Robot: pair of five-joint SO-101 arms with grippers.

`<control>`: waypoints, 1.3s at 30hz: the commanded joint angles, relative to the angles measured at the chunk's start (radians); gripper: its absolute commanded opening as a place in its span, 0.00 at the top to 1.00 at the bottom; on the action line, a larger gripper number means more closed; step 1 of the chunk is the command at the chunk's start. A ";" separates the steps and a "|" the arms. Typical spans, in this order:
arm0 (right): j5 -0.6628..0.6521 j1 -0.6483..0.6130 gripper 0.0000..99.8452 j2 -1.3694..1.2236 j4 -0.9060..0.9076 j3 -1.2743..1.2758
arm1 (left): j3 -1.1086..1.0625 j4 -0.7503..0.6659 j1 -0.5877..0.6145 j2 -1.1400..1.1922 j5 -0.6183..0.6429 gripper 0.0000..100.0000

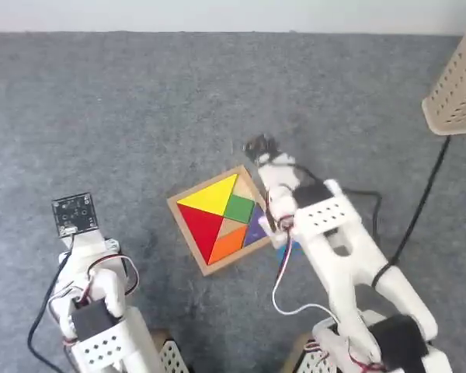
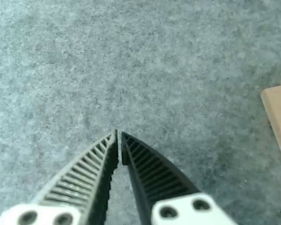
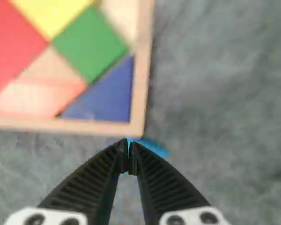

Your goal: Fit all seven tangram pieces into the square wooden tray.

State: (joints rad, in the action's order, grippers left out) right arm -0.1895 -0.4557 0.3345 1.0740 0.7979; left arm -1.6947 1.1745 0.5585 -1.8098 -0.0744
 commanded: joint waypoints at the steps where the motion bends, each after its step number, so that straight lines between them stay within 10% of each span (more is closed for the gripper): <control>1: 0.014 0.002 0.99 0.053 -0.041 0.043 | 0.008 0.006 -0.003 -0.008 0.014 0.99; 9: 0.017 0.001 0.83 0.051 -0.082 0.106 | 0.008 0.006 -0.003 -0.008 0.014 0.99; 23: 0.038 0.007 0.85 0.068 -0.180 0.164 | 0.008 0.006 -0.003 -0.008 0.014 0.99; 39: -0.417 -0.077 0.75 0.160 -0.053 0.181 | 0.008 0.006 -0.003 -0.008 0.014 0.99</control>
State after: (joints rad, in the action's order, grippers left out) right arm -0.5317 -0.5263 0.5401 1.0142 0.9927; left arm -1.6947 1.1745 0.5585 -1.8098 -0.0744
